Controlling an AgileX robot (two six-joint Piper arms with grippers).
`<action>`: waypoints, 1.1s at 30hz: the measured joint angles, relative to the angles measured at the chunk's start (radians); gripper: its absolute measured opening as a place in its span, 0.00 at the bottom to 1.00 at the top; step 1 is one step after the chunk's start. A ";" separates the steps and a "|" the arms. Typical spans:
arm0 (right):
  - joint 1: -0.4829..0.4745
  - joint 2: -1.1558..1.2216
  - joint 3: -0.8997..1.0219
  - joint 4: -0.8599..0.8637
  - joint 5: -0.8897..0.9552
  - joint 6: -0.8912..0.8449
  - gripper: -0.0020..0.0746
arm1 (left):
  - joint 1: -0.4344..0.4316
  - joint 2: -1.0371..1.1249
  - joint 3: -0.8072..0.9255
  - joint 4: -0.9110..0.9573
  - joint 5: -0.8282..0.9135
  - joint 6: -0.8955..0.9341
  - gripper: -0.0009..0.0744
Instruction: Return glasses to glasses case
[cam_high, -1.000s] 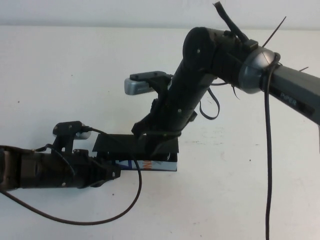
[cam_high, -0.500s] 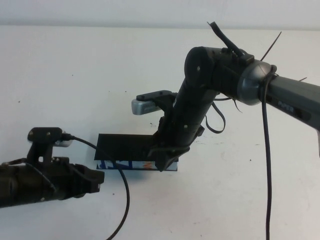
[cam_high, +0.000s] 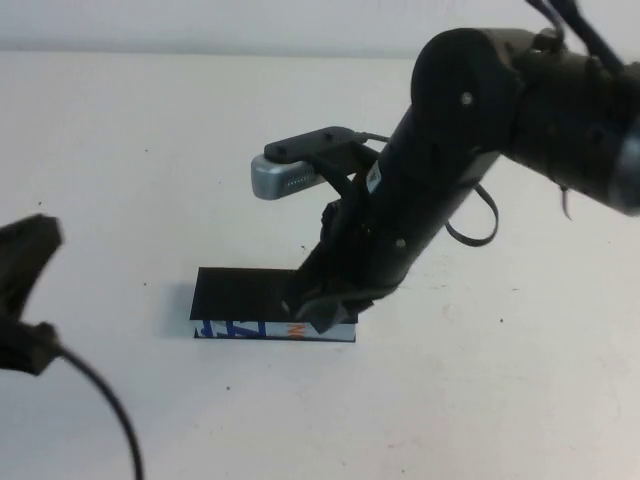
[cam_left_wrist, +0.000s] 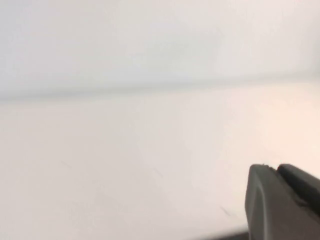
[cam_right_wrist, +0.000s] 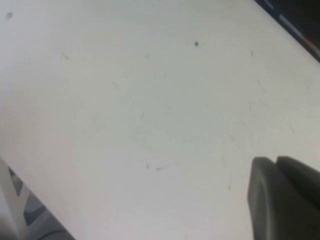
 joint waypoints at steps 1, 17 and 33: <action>0.021 -0.051 0.039 -0.029 -0.024 0.029 0.02 | 0.000 -0.066 0.015 0.002 -0.062 -0.002 0.01; 0.095 -0.953 0.719 -0.226 -0.290 0.286 0.02 | 0.000 -0.659 0.331 -0.011 -0.370 0.047 0.01; 0.095 -1.483 1.208 -0.231 -0.818 0.333 0.02 | 0.000 -0.660 0.450 -0.033 -0.421 0.050 0.01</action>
